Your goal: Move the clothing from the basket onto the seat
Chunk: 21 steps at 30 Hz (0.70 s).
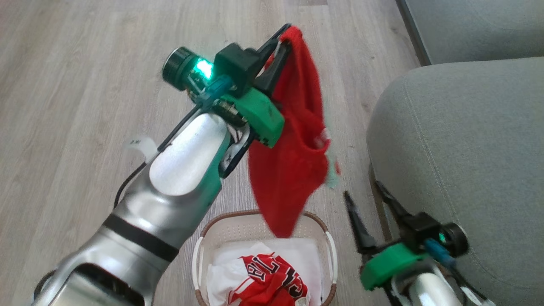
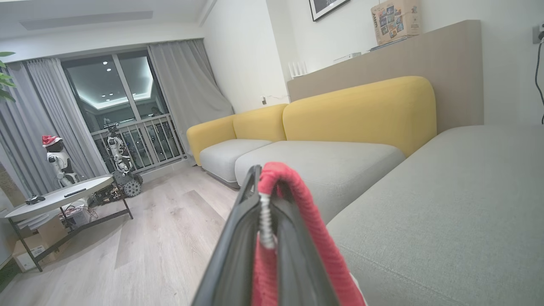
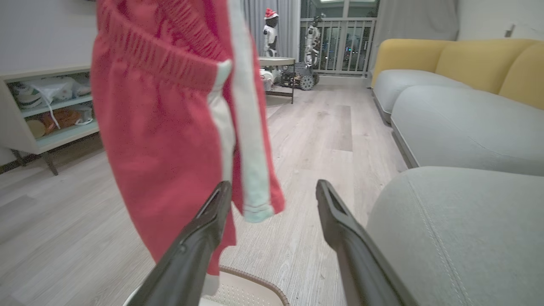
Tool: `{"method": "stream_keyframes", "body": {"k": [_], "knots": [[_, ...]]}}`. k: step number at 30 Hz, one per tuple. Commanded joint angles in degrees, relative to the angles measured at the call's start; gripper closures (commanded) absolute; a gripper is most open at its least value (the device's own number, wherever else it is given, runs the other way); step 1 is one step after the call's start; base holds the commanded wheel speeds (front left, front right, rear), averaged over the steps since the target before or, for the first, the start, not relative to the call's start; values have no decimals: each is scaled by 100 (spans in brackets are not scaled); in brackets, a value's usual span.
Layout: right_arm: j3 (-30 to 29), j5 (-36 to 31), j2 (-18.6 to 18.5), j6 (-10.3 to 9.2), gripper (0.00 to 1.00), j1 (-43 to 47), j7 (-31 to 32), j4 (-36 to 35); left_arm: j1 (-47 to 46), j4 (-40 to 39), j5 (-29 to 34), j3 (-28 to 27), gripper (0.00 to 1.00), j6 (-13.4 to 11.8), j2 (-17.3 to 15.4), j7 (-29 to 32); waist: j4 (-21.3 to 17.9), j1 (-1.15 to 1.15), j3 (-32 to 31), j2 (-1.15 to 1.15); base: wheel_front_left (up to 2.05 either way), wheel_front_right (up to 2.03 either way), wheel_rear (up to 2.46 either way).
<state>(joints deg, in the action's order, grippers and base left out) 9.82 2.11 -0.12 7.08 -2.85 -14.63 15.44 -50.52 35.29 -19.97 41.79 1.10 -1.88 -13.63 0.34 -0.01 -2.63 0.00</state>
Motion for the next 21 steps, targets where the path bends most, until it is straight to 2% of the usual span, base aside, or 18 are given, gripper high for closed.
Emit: {"method": "stream_keyframes", "body": {"k": [1,10,20,21], "knots": [[259,-48,-14,41,0,-400,-37,-100,-463,-213,-109,-93,100,-69,-100,5,31,1,-1,0,0,0,0],[857,39,-328,41,0,-1224,-37,554,-898,-477,-828,738,100,-410,-100,-16,199,1,-26,0,0,0,0],[1870,426,-516,41,0,-2114,-37,1421,-1164,-647,-1367,1413,100,-745,-100,-91,284,1,-62,0,0,0,0],[1948,475,-513,41,9,-2179,-37,1489,-1178,-644,-1407,1458,100,-768,-100,-97,291,1,-64,0,0,0,0]]}}
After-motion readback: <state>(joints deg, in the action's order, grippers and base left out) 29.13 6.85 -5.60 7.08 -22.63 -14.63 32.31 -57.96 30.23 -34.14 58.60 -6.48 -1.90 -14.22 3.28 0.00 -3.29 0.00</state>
